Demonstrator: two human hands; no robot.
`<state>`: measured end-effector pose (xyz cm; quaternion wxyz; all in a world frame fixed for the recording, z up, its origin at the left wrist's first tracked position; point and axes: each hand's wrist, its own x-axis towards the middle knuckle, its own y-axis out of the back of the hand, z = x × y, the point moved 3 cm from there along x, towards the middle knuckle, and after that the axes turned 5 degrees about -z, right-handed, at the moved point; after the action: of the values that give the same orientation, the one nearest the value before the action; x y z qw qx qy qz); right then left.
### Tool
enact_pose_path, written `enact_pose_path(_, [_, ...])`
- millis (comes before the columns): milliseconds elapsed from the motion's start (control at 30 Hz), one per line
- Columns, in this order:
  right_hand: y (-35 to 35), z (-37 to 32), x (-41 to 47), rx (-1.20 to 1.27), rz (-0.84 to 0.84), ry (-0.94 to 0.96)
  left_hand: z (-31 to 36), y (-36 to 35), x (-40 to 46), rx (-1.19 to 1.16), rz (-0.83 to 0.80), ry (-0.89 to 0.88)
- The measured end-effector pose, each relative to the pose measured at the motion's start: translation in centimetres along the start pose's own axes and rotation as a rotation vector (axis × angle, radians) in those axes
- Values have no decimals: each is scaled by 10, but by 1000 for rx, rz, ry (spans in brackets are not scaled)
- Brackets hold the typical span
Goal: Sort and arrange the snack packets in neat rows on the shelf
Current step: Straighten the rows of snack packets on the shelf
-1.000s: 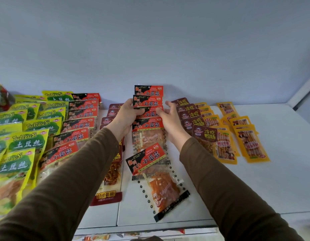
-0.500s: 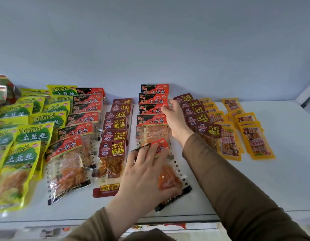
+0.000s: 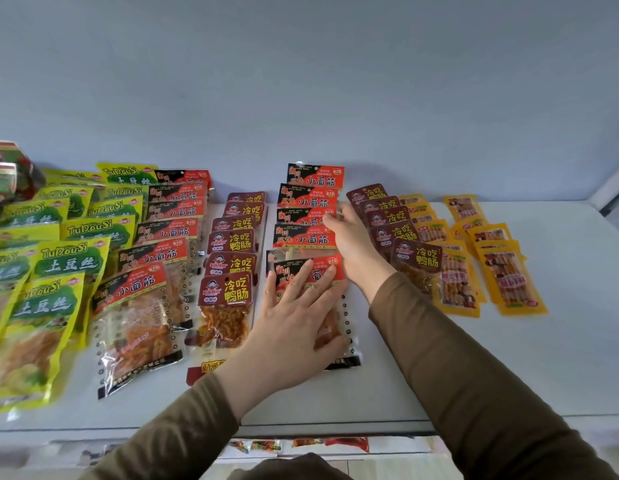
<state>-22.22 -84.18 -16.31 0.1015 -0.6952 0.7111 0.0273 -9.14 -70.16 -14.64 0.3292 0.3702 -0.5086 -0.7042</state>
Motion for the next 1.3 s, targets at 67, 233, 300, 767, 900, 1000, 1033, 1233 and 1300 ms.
enact_pose_path(67, [0,1,-1,11,20,-20,0,-2,-2,0,-17,-10])
enact_pose_path(233, [2,-4,-8,-20,-21,6,-5,5,-6,-46,22,-70])
enact_pose_path(300, [5,-6,-13,-19,-60,7,-8,14,-11,-141,158,-99])
enact_pose_path(767, [9,-4,-77,-436,-115,129,-109,55,54,-98,100,328])
enact_pose_path(900, [8,0,-81,-515,-79,230,-109,57,59,-152,78,323])
enact_pose_path(1000, [9,1,-79,-460,-51,213,-111,59,62,-255,128,292])
enact_pose_path(1033, [10,2,-79,-432,-47,213,-111,60,63,-316,154,282])
enact_pose_path(1233, [17,3,-81,-360,-30,237,-119,62,69,-690,263,304])
enact_pose_path(1300, [21,4,-83,-357,-54,227,-121,63,71,-730,282,299])
